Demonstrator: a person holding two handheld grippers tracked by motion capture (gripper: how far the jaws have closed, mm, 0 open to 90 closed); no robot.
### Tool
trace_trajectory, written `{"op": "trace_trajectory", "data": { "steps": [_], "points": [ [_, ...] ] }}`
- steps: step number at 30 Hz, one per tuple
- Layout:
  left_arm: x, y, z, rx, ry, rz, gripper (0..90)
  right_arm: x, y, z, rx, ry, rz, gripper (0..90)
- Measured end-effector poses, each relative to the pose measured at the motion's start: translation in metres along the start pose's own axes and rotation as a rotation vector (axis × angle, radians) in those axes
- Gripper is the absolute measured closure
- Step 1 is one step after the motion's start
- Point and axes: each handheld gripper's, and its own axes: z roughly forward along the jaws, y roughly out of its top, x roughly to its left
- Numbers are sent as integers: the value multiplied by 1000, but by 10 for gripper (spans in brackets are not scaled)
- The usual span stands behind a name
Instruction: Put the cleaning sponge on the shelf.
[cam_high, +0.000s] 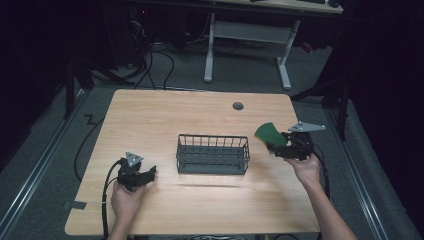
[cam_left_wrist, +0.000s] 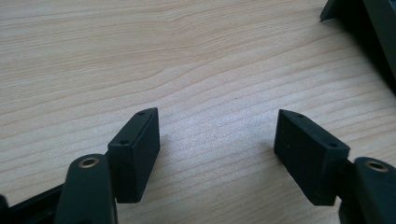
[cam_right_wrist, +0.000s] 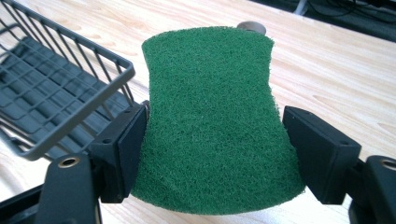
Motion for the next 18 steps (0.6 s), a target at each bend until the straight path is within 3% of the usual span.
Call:
{"op": "trace_trajectory", "data": {
  "steps": [6, 18],
  "points": [
    [0, 0, 0, 0, 0, 0, 320, 3, 2, -11, -17, 16, -5, 247],
    [0, 0, 0, 0, -1, -1, 320, 25, 23, -23, -31, 76, -88, 246]
  ]
}}
